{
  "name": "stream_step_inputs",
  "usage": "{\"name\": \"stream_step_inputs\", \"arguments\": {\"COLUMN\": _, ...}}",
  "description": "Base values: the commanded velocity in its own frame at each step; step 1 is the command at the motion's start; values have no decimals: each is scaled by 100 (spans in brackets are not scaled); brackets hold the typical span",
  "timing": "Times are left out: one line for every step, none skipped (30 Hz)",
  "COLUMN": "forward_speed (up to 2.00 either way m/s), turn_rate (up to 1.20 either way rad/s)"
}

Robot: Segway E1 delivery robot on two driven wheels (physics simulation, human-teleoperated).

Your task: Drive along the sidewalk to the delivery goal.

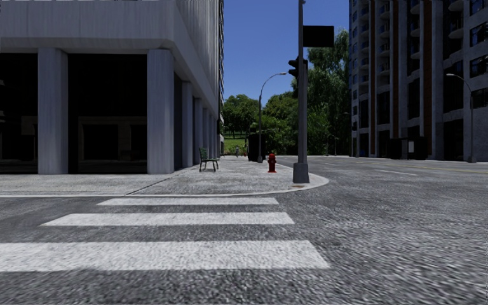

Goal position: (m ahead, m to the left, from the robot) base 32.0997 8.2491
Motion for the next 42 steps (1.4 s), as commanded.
{"name": "stream_step_inputs", "arguments": {"forward_speed": 200, "turn_rate": 19}}
{"name": "stream_step_inputs", "arguments": {"forward_speed": 200, "turn_rate": 21}}
{"name": "stream_step_inputs", "arguments": {"forward_speed": 200, "turn_rate": 18}}
{"name": "stream_step_inputs", "arguments": {"forward_speed": 200, "turn_rate": 18}}
{"name": "stream_step_inputs", "arguments": {"forward_speed": 200, "turn_rate": 4}}
{"name": "stream_step_inputs", "arguments": {"forward_speed": 200, "turn_rate": 0}}
{"name": "stream_step_inputs", "arguments": {"forward_speed": 200, "turn_rate": 0}}
{"name": "stream_step_inputs", "arguments": {"forward_speed": 200, "turn_rate": 0}}
{"name": "stream_step_inputs", "arguments": {"forward_speed": 200, "turn_rate": 0}}
{"name": "stream_step_inputs", "arguments": {"forward_speed": 200, "turn_rate": 0}}
{"name": "stream_step_inputs", "arguments": {"forward_speed": 200, "turn_rate": 0}}
{"name": "stream_step_inputs", "arguments": {"forward_speed": 200, "turn_rate": 0}}
{"name": "stream_step_inputs", "arguments": {"forward_speed": 200, "turn_rate": 0}}
{"name": "stream_step_inputs", "arguments": {"forward_speed": 200, "turn_rate": 0}}
{"name": "stream_step_inputs", "arguments": {"forward_speed": 200, "turn_rate": 0}}
{"name": "stream_step_inputs", "arguments": {"forward_speed": 200, "turn_rate": 0}}
{"name": "stream_step_inputs", "arguments": {"forward_speed": 200, "turn_rate": 0}}
{"name": "stream_step_inputs", "arguments": {"forward_speed": 200, "turn_rate": 0}}
{"name": "stream_step_inputs", "arguments": {"forward_speed": 200, "turn_rate": 0}}
{"name": "stream_step_inputs", "arguments": {"forward_speed": 200, "turn_rate": 0}}
{"name": "stream_step_inputs", "arguments": {"forward_speed": 200, "turn_rate": 0}}
{"name": "stream_step_inputs", "arguments": {"forward_speed": 200, "turn_rate": 0}}
{"name": "stream_step_inputs", "arguments": {"forward_speed": 200, "turn_rate": 0}}
{"name": "stream_step_inputs", "arguments": {"forward_speed": 200, "turn_rate": 0}}
{"name": "stream_step_inputs", "arguments": {"forward_speed": 200, "turn_rate": 0}}
{"name": "stream_step_inputs", "arguments": {"forward_speed": 200, "turn_rate": 0}}
{"name": "stream_step_inputs", "arguments": {"forward_speed": 200, "turn_rate": 0}}
{"name": "stream_step_inputs", "arguments": {"forward_speed": 200, "turn_rate": 0}}
{"name": "stream_step_inputs", "arguments": {"forward_speed": 200, "turn_rate": 0}}
{"name": "stream_step_inputs", "arguments": {"forward_speed": 200, "turn_rate": 0}}
{"name": "stream_step_inputs", "arguments": {"forward_speed": 200, "turn_rate": 0}}
{"name": "stream_step_inputs", "arguments": {"forward_speed": 200, "turn_rate": 0}}
{"name": "stream_step_inputs", "arguments": {"forward_speed": 200, "turn_rate": 0}}
{"name": "stream_step_inputs", "arguments": {"forward_speed": 200, "turn_rate": 0}}
{"name": "stream_step_inputs", "arguments": {"forward_speed": 200, "turn_rate": 0}}
{"name": "stream_step_inputs", "arguments": {"forward_speed": 200, "turn_rate": 0}}
{"name": "stream_step_inputs", "arguments": {"forward_speed": 200, "turn_rate": 0}}
{"name": "stream_step_inputs", "arguments": {"forward_speed": 200, "turn_rate": 0}}
{"name": "stream_step_inputs", "arguments": {"forward_speed": 200, "turn_rate": 0}}
{"name": "stream_step_inputs", "arguments": {"forward_speed": 200, "turn_rate": 0}}
{"name": "stream_step_inputs", "arguments": {"forward_speed": 200, "turn_rate": 0}}
{"name": "stream_step_inputs", "arguments": {"forward_speed": 200, "turn_rate": 0}}
